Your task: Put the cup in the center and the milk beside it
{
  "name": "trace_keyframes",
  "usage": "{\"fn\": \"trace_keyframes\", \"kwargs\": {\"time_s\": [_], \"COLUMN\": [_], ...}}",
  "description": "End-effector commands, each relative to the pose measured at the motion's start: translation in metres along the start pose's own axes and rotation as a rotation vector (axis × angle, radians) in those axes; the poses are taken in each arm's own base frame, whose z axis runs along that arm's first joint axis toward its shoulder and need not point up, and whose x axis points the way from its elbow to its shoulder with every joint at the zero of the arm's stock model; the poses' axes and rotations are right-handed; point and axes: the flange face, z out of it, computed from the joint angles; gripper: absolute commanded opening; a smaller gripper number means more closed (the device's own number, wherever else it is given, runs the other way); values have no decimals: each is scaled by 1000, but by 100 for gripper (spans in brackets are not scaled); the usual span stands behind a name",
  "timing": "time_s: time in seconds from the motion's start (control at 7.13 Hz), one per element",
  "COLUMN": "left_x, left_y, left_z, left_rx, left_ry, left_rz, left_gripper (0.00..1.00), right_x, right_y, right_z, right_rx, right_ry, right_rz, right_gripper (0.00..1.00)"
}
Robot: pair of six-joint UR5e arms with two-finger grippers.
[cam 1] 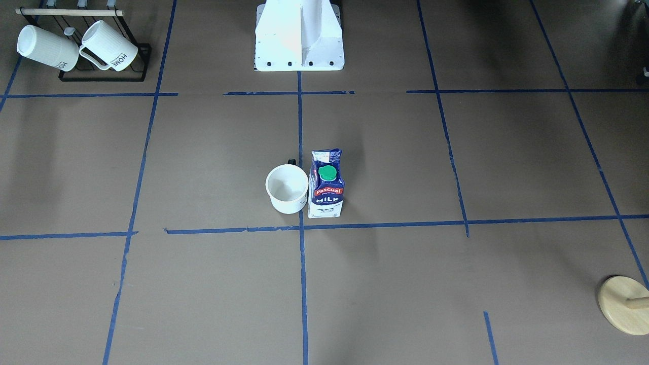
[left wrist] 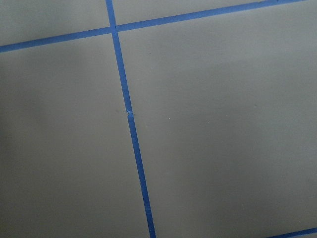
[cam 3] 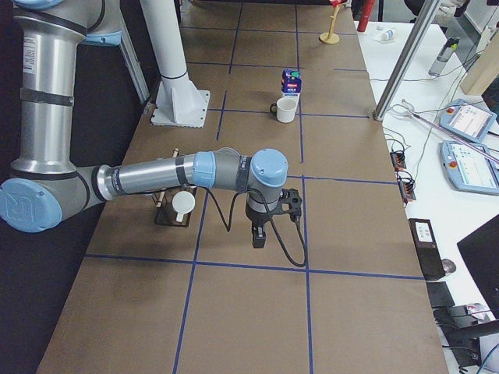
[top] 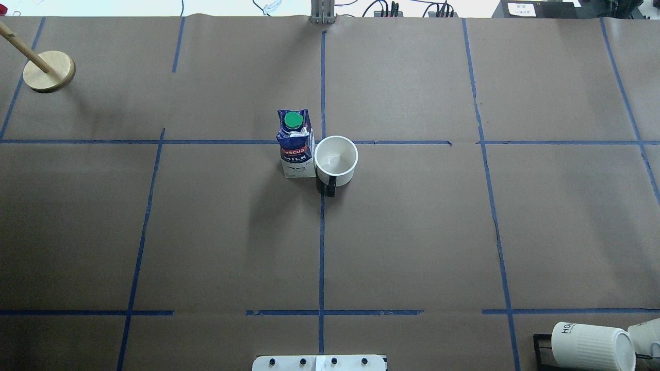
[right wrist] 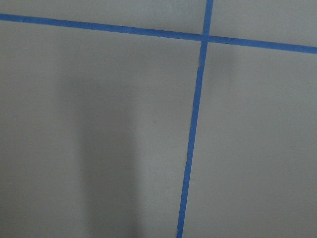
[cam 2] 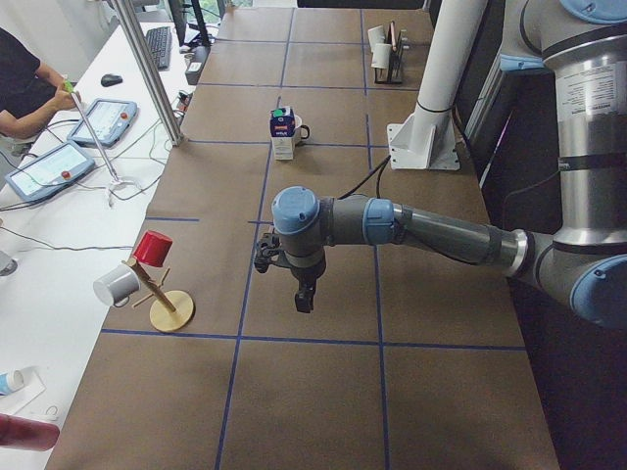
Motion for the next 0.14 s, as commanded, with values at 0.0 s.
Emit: {"fn": "trace_keyframes", "kwargs": {"time_s": [0.0], "left_x": [10], "left_y": [-7], "left_z": [-10], "left_rx": [20], "left_ry": [-8], "left_rz": [24], "left_gripper": [100], "right_x": [0], "right_y": [1], "right_z": [0], "right_rx": [-1], "right_ry": [-1], "right_rz": [-1], "right_gripper": [100]}}
